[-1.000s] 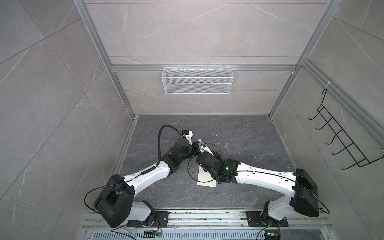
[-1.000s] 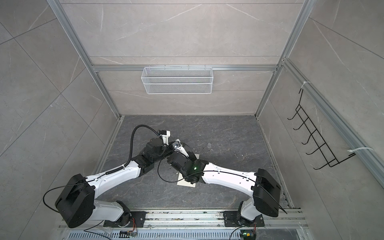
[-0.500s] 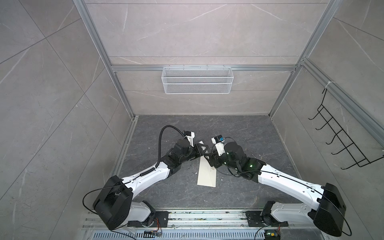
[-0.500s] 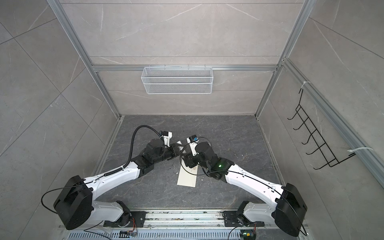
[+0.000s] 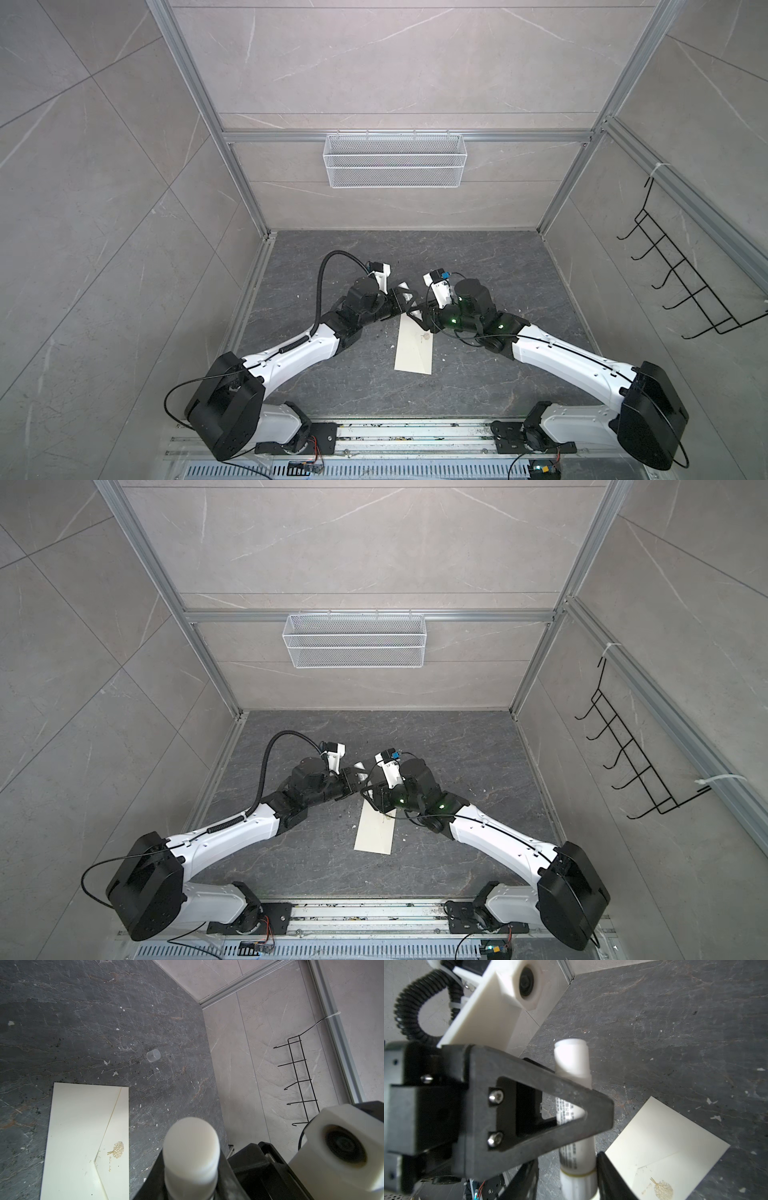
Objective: Place the letter into the envelope and seal it
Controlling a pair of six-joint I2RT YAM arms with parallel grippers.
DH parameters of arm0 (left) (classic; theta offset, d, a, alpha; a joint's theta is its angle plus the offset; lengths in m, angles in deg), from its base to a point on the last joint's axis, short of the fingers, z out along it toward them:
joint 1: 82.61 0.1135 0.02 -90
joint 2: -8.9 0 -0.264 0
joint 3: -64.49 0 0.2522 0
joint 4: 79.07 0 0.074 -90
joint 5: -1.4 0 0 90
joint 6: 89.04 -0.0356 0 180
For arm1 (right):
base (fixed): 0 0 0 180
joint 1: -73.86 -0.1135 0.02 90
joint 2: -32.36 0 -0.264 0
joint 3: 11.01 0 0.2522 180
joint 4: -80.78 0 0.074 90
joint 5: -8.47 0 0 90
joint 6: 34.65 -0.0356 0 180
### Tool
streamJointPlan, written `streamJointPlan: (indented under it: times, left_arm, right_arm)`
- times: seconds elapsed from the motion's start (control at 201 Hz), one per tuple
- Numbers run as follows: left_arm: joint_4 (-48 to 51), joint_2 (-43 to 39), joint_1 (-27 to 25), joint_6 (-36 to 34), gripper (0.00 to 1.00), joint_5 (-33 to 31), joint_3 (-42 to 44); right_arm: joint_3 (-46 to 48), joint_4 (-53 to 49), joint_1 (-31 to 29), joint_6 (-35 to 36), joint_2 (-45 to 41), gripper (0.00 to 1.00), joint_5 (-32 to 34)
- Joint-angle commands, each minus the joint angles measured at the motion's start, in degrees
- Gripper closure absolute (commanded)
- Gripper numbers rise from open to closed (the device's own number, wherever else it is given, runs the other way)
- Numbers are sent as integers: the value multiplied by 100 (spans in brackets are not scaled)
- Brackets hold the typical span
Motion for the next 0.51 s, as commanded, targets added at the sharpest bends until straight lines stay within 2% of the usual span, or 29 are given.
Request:
streamJointPlan:
  times: [0.0,0.164,0.319,0.418,0.503]
  left_arm:
    - [-276,-204,-5,-81,100,134,-43]
    - [-262,-149,-10,-89,100,121,-52]
    - [-193,-88,-12,-116,100,23,-50]
    - [-139,-58,-14,-126,100,-53,-52]
    - [-100,-41,-14,-125,100,-108,-52]
  right_arm:
    - [-4,104,25,-79,61,68,-68]
    - [-131,18,27,-96,141,88,21]
    - [-229,-139,6,-40,150,96,414]
    - [-319,-381,-165,121,126,100,1031]
    - [-476,-747,-534,396,127,100,2021]
